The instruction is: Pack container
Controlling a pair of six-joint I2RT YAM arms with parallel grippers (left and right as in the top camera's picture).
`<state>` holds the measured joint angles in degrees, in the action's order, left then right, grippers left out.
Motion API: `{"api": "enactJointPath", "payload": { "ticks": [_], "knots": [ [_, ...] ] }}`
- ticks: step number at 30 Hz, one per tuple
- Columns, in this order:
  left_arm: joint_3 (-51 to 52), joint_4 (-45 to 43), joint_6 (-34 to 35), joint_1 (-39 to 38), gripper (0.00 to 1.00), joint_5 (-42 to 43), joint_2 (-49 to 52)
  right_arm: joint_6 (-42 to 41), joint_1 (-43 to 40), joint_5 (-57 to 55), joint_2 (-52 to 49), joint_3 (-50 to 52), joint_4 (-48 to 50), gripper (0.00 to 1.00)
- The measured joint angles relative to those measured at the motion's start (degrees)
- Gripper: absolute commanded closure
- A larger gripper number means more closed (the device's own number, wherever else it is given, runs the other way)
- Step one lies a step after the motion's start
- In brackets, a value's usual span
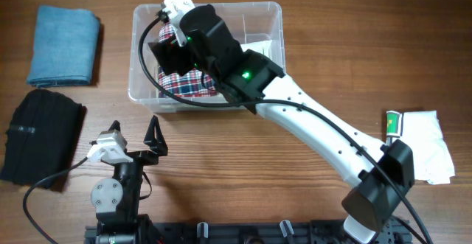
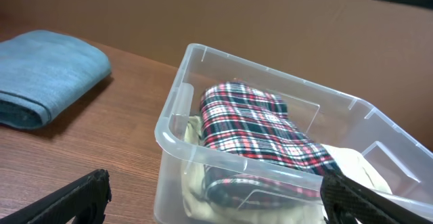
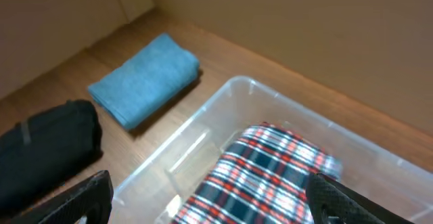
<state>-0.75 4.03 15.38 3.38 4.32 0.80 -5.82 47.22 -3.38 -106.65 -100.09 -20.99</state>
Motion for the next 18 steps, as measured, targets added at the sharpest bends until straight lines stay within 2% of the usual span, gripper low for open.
{"api": "enactJointPath", "payload": {
  "ticks": [2,7,14,18],
  "knots": [
    [0.0,0.0,0.0,0.0,0.0,0.0,0.0,0.8,-0.1,-1.9,-0.7,0.0,-0.7,0.56],
    [0.0,0.0,0.0,0.0,0.0,0.0,0.0,0.6,-2.4,-3.8,-6.5,0.0,-3.0,0.75],
    [0.0,0.0,0.0,0.0,0.0,0.0,0.0,-4.2,-12.9,2.0,-7.8,0.0,-11.2,0.76],
    [0.0,0.0,0.0,0.0,0.0,0.0,0.0,-5.5,-15.2,4.9,-7.8,0.0,-17.1,0.78]
  ]
}}
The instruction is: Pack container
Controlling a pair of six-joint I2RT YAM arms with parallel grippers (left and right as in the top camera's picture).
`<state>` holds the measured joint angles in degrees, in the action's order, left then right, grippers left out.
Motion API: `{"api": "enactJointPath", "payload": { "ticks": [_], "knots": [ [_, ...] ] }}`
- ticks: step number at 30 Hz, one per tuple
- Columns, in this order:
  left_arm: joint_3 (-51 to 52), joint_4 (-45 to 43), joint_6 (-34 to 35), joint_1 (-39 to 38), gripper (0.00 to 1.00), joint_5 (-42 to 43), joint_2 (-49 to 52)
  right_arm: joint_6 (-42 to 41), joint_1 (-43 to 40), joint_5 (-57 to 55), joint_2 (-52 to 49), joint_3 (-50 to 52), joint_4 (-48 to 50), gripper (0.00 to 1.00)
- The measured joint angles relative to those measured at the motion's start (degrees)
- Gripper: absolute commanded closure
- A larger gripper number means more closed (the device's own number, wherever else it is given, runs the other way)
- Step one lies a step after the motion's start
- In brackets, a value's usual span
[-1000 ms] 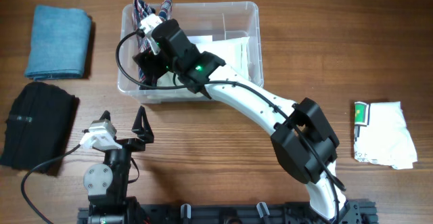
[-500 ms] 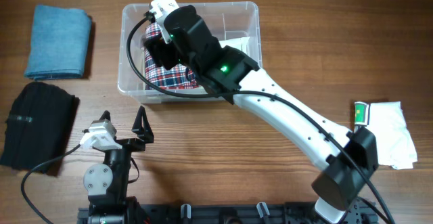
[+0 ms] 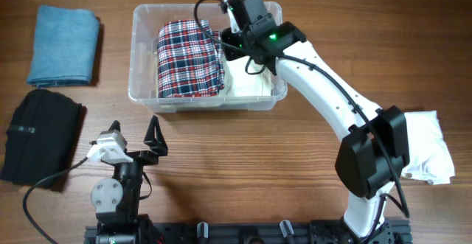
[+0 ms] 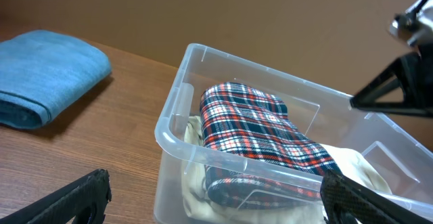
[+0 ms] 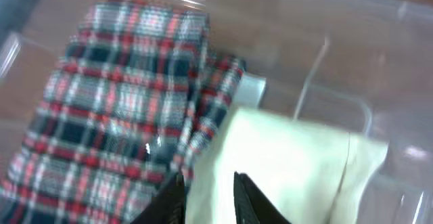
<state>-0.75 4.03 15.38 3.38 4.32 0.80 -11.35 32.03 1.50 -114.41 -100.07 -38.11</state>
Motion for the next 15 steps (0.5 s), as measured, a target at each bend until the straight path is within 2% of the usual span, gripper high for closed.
{"api": "enactJointPath", "payload": {
  "ticks": [2,8,15],
  "knots": [
    [0.0,0.0,0.0,0.0,0.0,0.0,0.0,-0.4,-0.2,1.6,0.0,0.0,-2.1,0.81],
    [0.0,0.0,0.0,0.0,0.0,0.0,0.0,-0.6,-0.2,3.9,-0.8,0.0,-5.4,0.82],
    [0.0,0.0,0.0,0.0,0.0,0.0,0.0,-1.0,-0.2,5.6,-8.2,0.0,-6.6,0.8]
  ]
}}
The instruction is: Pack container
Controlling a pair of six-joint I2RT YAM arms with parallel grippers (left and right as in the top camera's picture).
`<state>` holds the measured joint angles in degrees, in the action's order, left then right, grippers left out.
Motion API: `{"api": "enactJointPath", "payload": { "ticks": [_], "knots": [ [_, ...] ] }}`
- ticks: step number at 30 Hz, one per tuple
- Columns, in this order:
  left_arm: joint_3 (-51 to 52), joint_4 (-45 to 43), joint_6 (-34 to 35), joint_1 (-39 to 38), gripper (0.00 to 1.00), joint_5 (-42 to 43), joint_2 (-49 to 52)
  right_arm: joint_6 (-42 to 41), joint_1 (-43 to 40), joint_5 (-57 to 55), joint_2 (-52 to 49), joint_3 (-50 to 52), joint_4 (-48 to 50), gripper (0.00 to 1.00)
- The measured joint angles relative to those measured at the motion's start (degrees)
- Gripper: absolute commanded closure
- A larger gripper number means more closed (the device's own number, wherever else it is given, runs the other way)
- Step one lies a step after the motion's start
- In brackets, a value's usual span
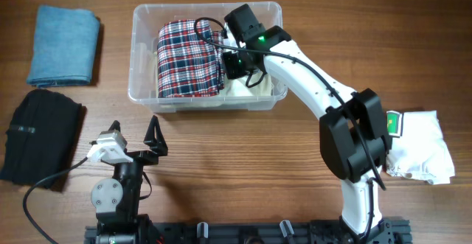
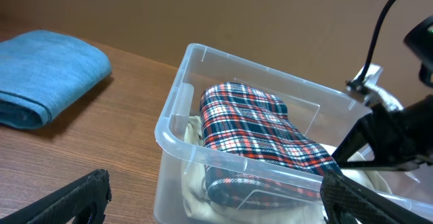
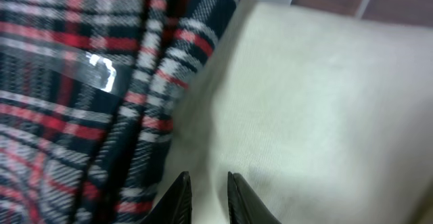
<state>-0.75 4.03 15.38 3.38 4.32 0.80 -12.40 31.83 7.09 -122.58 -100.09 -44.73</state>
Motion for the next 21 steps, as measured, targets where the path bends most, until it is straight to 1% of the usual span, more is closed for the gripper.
{"api": "enactJointPath", "payload": {
  "ticks": [1,3,4,6,8,9,11,12,13,14,21],
  "knots": [
    [0.0,0.0,0.0,0.0,0.0,0.0,0.0,0.0,0.0,0.0,-0.3,0.0,-0.1,0.74],
    [0.0,0.0,0.0,0.0,0.0,0.0,0.0,-0.1,0.0,0.7,-0.5,0.0,0.0,0.56],
    [0.0,0.0,0.0,0.0,0.0,0.0,0.0,0.0,0.0,1.3,-0.5,0.0,0.2,0.54],
    [0.0,0.0,0.0,0.0,0.0,0.0,0.0,1.2,0.0,3.0,-0.5,0.0,0.8,0.46],
    [0.0,0.0,0.0,0.0,0.0,0.0,0.0,2.6,0.0,4.2,-0.5,0.0,1.0,0.33],
    [0.0,0.0,0.0,0.0,0.0,0.0,0.0,3.3,0.0,4.5,-0.5,0.0,1.1,0.3],
    [0.0,0.0,0.0,0.0,0.0,0.0,0.0,4.6,0.0,5.0,-0.5,0.0,1.1,0.17],
    [0.0,0.0,0.0,0.0,0.0,0.0,0.0,5.2,0.0,5.2,-0.5,0.0,1.1,0.12],
    [0.0,0.0,0.0,0.0,0.0,0.0,0.0,5.8,0.0,5.4,-0.5,0.0,1.0,0.03],
    [0.0,0.0,0.0,0.0,0.0,0.0,0.0,6.7,0.0,5.6,-0.5,0.0,0.9,0.0],
    [0.0,0.0,0.0,0.0,0.0,0.0,0.0,14.7,0.4,6.4,-0.5,0.0,-2.3,0.0]
  ]
}}
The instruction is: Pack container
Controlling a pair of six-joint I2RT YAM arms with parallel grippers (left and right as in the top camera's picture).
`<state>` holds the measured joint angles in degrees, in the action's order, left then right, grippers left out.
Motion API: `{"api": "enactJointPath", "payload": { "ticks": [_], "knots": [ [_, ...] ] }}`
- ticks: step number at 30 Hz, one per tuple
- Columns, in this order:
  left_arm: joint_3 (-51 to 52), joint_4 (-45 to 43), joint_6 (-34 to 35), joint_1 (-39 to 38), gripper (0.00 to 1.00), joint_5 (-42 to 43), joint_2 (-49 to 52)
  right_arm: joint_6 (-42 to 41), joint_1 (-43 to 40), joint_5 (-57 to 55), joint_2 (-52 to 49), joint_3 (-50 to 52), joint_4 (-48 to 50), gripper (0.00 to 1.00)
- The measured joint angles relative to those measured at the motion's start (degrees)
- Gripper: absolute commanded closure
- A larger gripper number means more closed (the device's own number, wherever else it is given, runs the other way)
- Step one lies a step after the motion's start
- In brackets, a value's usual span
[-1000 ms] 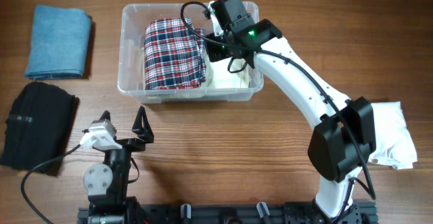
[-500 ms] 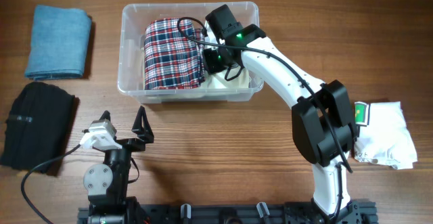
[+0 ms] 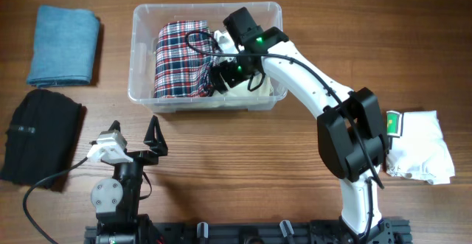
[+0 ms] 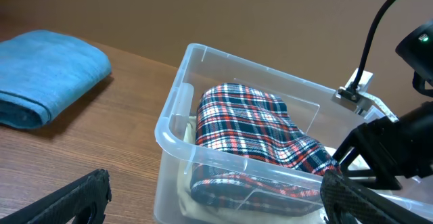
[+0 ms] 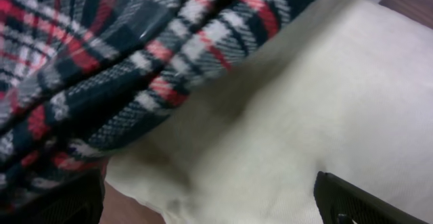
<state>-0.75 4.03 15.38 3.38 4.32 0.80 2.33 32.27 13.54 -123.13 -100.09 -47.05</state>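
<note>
The clear plastic container (image 3: 276,12) holds a plaid cloth (image 3: 177,49) on its left and a cream cloth (image 3: 247,91) on its right. My right gripper (image 3: 221,74) is down inside the box at the seam between the two cloths. It is open, with its fingers spread over the cream cloth (image 5: 284,102) and the plaid cloth (image 5: 101,61) at its left finger. My left gripper (image 3: 151,135) stands open near the table's front and holds nothing. From there it faces the container (image 4: 172,109) and the plaid cloth (image 4: 257,129).
A folded blue cloth (image 3: 64,45) lies at the far left, with a black cloth (image 3: 40,137) below it. A white cloth (image 3: 424,148) with a green label lies at the right edge. The right arm (image 3: 317,89) reaches across the container's right side.
My right gripper has gone from shut to open inside the box. The plaid cloth is bunched further left, which shows more of the cream cloth. The left arm has not moved.
My right gripper was open above the plaid cloth at the box's left. It then stood shut over the cream cloth at the box's right, and later low at the seam between the cloths. It is now open there, with the plaid cloth pushed left.
</note>
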Motion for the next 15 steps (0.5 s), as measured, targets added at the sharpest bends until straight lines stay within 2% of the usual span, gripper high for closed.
{"api": "enactJointPath", "payload": {
  "ticks": [5,15],
  "knots": [
    [0.0,0.0,0.0,0.0,0.0,0.0,0.0,2.4,0.1,-0.8,-0.1,-0.9,-1.6,0.0],
    [0.0,0.0,0.0,0.0,0.0,0.0,0.0,2.9,-2.4,-3.3,-0.7,-25.4,-17.5,0.0]
  ]
}}
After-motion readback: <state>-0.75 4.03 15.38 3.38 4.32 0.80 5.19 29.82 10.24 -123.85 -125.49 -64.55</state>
